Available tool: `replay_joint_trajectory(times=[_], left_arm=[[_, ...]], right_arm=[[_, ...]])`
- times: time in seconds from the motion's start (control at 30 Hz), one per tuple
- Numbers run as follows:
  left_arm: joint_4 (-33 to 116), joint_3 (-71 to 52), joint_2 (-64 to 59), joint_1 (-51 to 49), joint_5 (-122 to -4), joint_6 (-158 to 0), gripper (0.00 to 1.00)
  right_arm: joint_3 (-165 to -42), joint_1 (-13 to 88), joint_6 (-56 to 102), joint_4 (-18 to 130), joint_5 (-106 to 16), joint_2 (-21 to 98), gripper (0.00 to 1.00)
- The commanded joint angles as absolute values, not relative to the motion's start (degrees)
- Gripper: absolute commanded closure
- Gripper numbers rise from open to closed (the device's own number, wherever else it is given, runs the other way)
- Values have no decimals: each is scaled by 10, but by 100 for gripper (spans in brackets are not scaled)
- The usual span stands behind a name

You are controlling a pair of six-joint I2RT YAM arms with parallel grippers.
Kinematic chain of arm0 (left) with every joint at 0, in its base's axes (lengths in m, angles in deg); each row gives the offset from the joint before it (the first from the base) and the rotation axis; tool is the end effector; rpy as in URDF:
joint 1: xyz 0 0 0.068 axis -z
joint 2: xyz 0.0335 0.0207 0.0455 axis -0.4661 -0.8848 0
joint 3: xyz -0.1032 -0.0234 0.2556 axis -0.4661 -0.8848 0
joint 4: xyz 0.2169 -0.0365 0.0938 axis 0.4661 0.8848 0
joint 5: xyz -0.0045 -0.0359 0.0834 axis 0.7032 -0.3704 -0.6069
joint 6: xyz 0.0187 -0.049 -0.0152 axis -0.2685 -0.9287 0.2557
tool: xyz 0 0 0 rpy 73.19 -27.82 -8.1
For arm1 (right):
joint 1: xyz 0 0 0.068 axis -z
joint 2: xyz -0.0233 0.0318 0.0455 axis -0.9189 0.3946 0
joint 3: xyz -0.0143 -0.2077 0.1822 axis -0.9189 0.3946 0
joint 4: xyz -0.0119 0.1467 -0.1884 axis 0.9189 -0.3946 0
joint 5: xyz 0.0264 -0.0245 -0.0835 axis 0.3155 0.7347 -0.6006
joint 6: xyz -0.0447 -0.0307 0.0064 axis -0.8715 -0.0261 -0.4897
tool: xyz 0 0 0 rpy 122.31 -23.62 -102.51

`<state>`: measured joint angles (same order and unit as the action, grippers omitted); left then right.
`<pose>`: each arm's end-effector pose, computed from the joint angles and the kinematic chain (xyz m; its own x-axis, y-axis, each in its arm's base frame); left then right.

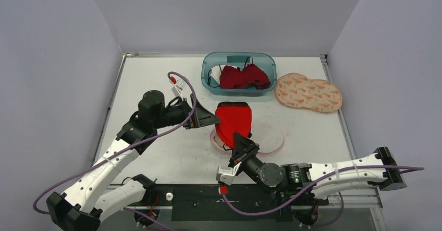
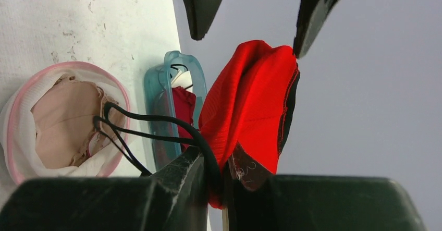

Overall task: Unzip the laundry bag and remove the bra
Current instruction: Pick up the bra from the laundry bag.

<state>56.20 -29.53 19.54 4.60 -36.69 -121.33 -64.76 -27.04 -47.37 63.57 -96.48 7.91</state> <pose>0.1427 -0.1149 0.3592 -0.8471 -0.2477 -0.4702 0.3790 0.3388 -0.8611 0.0136 0.1803 0.3156 0.6844 -0.6270 -0.3720 -0.3322 0.1860 -0.9247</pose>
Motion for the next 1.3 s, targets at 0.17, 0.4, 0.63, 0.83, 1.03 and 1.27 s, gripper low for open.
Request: replay_joint_trajectory(times=[0.17, 0.4, 0.63, 0.83, 1.03, 1.27], left_arm=[[507, -276, 177, 66, -383, -1193, 7], [474, -302, 155, 67, -379, -1224, 40], [459, -311, 135, 74, -380, -1228, 64], [395, -329, 125, 77, -371, -1263, 100], [379, -344, 138, 53, -451, -1294, 100], [343, -344, 125, -10, -536, -1327, 100]], right_arm=[[-638, -276, -504, 687, -977, 113, 95], [-638, -276, -503, 697, -981, 120, 95], [-638, -283, -505, 700, -986, 127, 95], [-659, -295, -454, 652, -985, 135, 80], [-713, -299, -270, 577, -933, 134, 9], [-729, -240, 60, 662, -853, 96, 10]])
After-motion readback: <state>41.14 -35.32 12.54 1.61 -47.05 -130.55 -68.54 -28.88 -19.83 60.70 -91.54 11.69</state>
